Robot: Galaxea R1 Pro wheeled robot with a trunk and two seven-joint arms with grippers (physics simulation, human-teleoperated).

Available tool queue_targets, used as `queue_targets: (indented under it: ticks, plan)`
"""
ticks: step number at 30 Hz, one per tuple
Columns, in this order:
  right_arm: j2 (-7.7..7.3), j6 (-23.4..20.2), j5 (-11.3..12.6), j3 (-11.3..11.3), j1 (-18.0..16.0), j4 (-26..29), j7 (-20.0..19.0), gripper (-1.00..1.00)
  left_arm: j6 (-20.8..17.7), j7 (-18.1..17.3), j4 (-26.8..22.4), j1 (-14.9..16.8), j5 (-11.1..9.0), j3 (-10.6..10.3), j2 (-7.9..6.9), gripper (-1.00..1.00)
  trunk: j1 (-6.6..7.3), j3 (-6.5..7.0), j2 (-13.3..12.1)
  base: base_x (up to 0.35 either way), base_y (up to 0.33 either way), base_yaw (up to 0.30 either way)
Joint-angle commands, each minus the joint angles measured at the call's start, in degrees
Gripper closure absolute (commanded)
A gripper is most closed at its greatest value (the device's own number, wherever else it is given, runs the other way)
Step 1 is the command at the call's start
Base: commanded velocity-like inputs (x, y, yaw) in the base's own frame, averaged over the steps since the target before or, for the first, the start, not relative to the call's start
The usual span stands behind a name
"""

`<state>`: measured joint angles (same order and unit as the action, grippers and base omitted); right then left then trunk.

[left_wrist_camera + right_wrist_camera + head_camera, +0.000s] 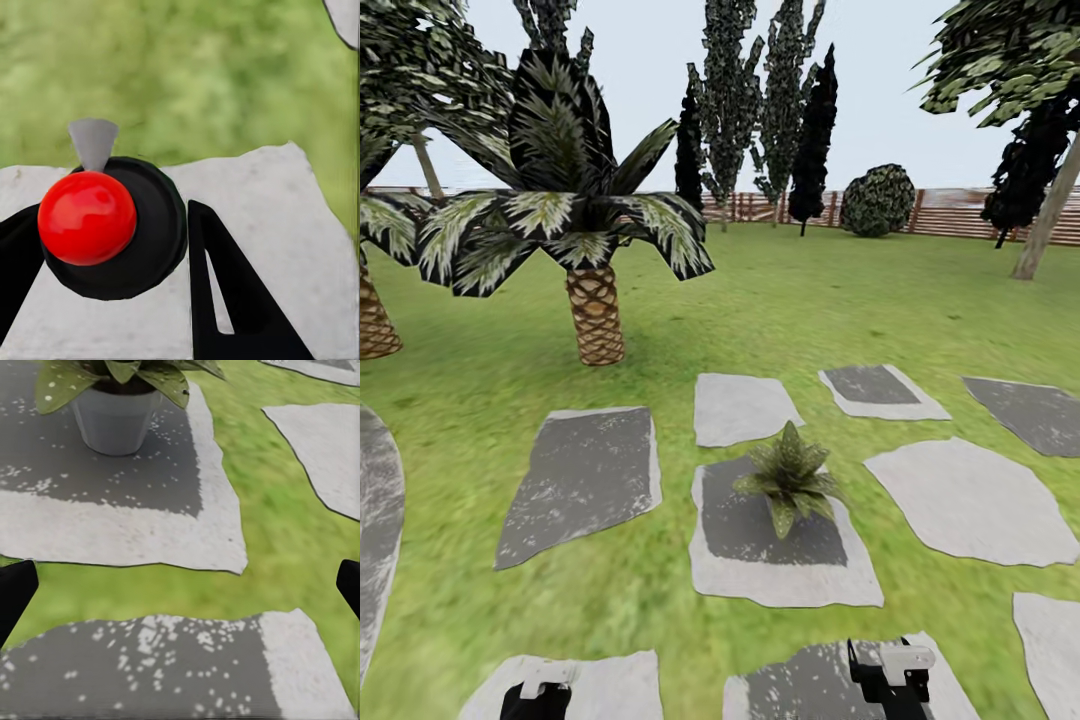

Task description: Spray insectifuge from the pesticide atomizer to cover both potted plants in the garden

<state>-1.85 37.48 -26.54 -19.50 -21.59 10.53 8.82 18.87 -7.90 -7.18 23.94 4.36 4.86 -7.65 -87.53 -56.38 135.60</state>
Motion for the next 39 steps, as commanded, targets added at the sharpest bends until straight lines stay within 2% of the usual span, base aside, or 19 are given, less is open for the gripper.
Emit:
queue_targets:
  ticks: [1, 20, 39]
  plan:
    - [0.00, 0.14, -0.61, -0.19, -0.03, -0.07, 0.40, -1.00, 0.19, -0.27, 0.06, 0.05, 0.47, 0.55, 0.00, 1.00, 0.03, 0.01, 0.02, -0.227, -0.208, 0.234]
    - [0.00, 0.14, -0.61, -0.19, -0.03, -0.07, 0.40, -1.00, 0.14, -0.27, 0.06, 0.05, 0.31, 0.68, -0.17, 1.00, 0.03, 1.05, 0.02, -0.183, -0.223, 0.234]
    - [0.00, 0.14, -0.61, -0.19, -0.03, -0.07, 0.40, -1.00, 0.11, -0.27, -0.20, 0.10, 0.21, 0.55, -0.17, 1.00, 0.03, 2.01, 0.02, -0.010, -0.012, 0.239]
